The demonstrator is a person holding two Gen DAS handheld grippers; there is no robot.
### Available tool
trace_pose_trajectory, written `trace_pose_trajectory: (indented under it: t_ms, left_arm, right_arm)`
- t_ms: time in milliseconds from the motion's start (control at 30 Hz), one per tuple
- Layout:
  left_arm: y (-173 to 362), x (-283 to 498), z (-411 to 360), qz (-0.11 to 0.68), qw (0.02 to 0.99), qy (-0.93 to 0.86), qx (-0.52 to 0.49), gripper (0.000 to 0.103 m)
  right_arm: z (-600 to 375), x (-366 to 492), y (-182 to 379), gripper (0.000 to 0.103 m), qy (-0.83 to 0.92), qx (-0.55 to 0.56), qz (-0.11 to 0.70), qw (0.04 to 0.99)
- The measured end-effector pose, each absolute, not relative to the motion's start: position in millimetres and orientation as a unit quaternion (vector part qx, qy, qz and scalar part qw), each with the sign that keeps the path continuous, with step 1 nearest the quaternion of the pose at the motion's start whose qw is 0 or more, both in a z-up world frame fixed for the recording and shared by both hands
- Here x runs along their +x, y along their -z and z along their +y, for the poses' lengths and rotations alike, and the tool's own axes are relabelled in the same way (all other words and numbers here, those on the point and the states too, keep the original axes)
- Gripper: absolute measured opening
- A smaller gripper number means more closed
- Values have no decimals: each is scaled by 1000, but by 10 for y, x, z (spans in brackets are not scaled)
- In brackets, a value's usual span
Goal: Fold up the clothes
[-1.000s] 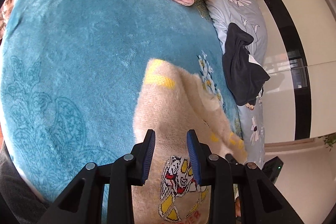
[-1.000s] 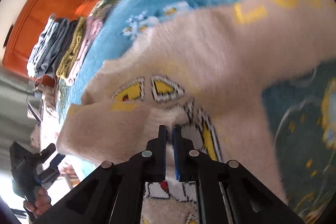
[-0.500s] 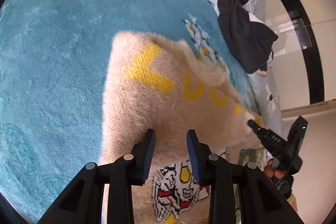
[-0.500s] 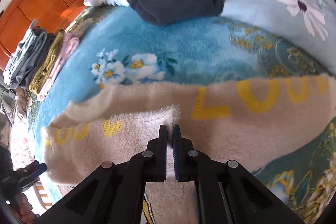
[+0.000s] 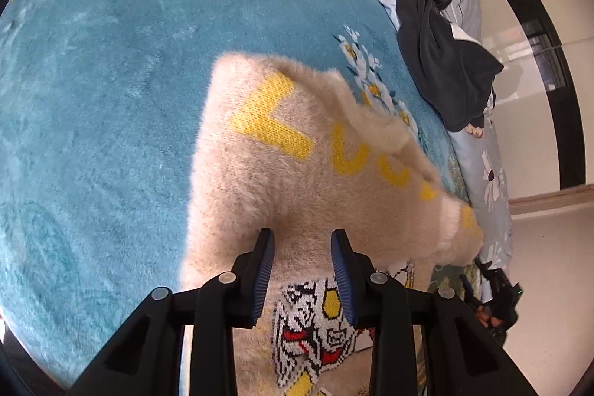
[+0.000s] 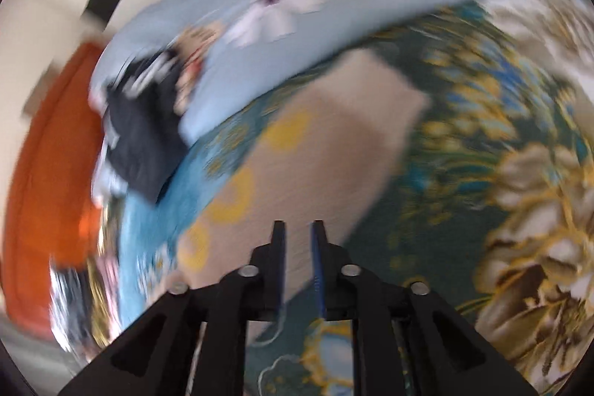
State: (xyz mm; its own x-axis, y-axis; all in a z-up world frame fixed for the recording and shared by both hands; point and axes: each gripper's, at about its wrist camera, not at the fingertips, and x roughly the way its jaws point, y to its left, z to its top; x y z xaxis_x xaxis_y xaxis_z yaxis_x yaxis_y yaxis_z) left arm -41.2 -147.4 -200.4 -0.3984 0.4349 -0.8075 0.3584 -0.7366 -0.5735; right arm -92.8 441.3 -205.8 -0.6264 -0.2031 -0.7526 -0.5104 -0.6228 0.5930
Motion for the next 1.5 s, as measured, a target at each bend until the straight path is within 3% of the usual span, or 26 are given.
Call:
trace_pose_trajectory:
  t_ms: [33, 133, 300, 367, 400, 467, 600, 833, 967, 1200, 1500]
  left_arm:
    - [1938, -354, -1519, -366, 18, -758, -540, 36]
    - [1803, -174, -1621, -368, -6, -764, -529, 36]
    - [1654, 62, -1774, -391, -26, -759, -520, 36]
    - [1551, 115, -1812, -385, -34, -763, -518, 36]
    - [1500, 136, -1828, -381, -37, -765, -517, 36]
    - [1384, 169, -1834, -380, -37, -775, -504, 36]
    - [1263, 269, -1829, -388, -30, -784, -483, 36]
    - [1212, 451, -1868, -394, -32, -785, -477, 36]
    - [1181, 570, -1976, -406, -37, -786, -465, 36]
    - [1328, 753, -2184, -435, -42, -774, -459, 36]
    - [1702, 578, -2233, -464, -19, -748, -474, 36]
  right_arm:
    - [4545, -895, 2150, 51, -784, -414, 451, 105]
    - [4838, -860, 2370, 50, -755, -392, 513, 113]
    - [4894, -1025, 2445, 50, -740, -374, 547, 109]
    - [4840, -1055, 2414, 22, -734, -382, 547, 129]
    - [4824, -1059, 2404, 13, -729, -382, 552, 135]
    - [4779, -1056, 2315, 12, -735, -369, 555, 126]
    - [4523, -1121, 1774, 11, -801, -356, 476, 68]
    - [3212, -1125, 560, 11, -920, -306, 230, -87]
    - [2275, -1091, 353, 10, -916, -299, 182, -194]
    - [730, -855, 993, 10, -867, -390, 97, -295]
    - [11, -717, 1769, 12, -830, -472, -27, -295]
